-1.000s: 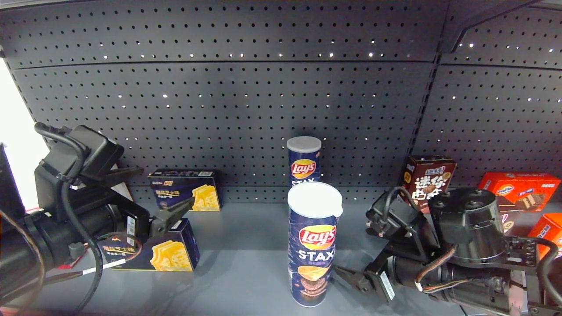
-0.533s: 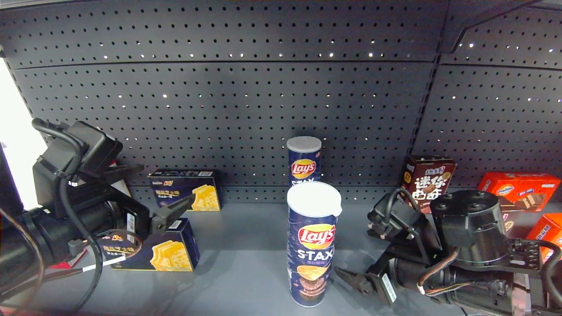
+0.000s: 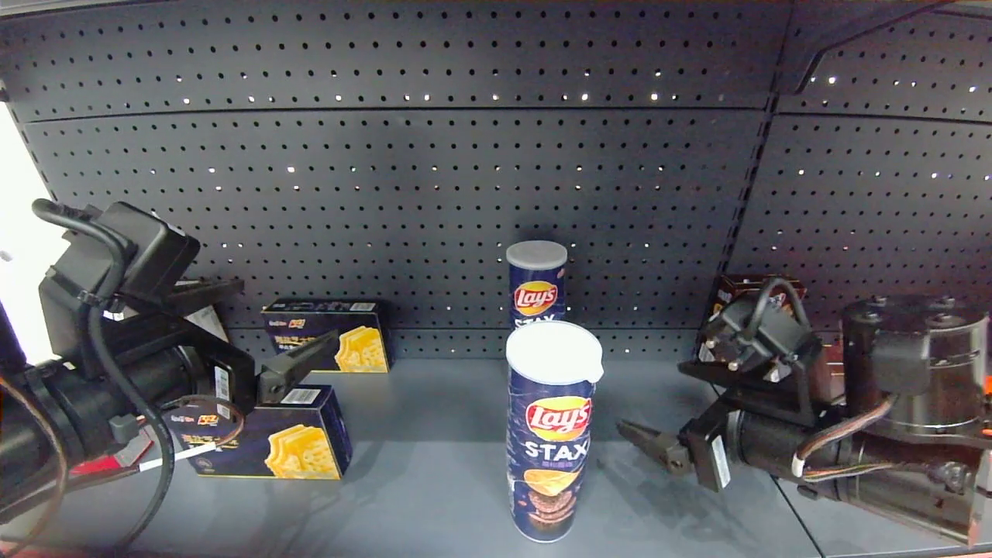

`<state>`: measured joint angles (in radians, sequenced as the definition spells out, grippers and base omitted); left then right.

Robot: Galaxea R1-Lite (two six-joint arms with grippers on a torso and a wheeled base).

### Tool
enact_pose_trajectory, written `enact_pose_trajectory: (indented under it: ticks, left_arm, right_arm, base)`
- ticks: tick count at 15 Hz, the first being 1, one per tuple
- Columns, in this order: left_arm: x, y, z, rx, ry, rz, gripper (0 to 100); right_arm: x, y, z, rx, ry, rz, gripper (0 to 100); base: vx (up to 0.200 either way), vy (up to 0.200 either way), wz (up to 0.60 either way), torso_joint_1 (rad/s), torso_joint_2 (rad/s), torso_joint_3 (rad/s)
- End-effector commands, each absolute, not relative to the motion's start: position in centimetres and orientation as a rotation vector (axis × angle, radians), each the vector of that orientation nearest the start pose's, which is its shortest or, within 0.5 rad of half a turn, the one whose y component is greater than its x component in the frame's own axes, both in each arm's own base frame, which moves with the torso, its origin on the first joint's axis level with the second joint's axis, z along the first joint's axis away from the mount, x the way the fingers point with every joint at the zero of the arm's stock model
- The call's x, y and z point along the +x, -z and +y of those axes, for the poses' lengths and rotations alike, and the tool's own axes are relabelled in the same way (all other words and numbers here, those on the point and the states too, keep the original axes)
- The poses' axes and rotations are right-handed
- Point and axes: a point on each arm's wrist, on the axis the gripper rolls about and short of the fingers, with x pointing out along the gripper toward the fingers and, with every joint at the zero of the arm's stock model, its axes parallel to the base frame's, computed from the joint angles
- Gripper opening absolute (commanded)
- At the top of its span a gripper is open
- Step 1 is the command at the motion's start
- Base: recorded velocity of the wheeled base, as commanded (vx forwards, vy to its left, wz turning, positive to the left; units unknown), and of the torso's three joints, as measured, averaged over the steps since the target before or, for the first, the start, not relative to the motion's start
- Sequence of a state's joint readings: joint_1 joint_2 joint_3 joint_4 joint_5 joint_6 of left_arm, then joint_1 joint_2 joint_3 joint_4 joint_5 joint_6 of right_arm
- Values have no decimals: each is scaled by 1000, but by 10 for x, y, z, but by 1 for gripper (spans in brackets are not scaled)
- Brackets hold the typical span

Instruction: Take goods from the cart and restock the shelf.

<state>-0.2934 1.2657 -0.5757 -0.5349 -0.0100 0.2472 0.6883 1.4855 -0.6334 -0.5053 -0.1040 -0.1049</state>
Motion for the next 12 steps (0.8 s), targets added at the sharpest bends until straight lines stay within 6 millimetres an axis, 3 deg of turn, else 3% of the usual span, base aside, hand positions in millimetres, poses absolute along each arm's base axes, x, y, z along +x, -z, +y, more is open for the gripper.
enact_pose_trajectory:
  ticks: [1,3,5,8,9,12]
  left_arm:
    - [168,-220,-50,260,311,83,100]
    - [145,-216,-42,257,298,59,100]
    - [110,-202,-23,243,219,36,100]
    - [74,-172,-13,173,168,40,100]
    - [65,-162,-11,174,147,43,100]
    - [43,-136,-5,175,86,57,100]
  right_arm:
    - [181,-211,120,-179,-501,182,100]
    - [175,-222,96,-147,-415,130,100]
    - [163,-238,58,-104,-259,28,100]
    - [130,-237,21,-59,-90,-32,100]
    - [116,-229,14,-45,-51,-35,100]
    - [65,-175,-1,-49,69,0,100]
  base:
    - [0,0,0,0,0,0]
    - [0,0,0,0,0,0]
    - [0,0,0,0,0,0]
    - [0,0,0,0,0,0]
    - [0,0,0,0,0,0]
    - [0,0,0,0,0,0]
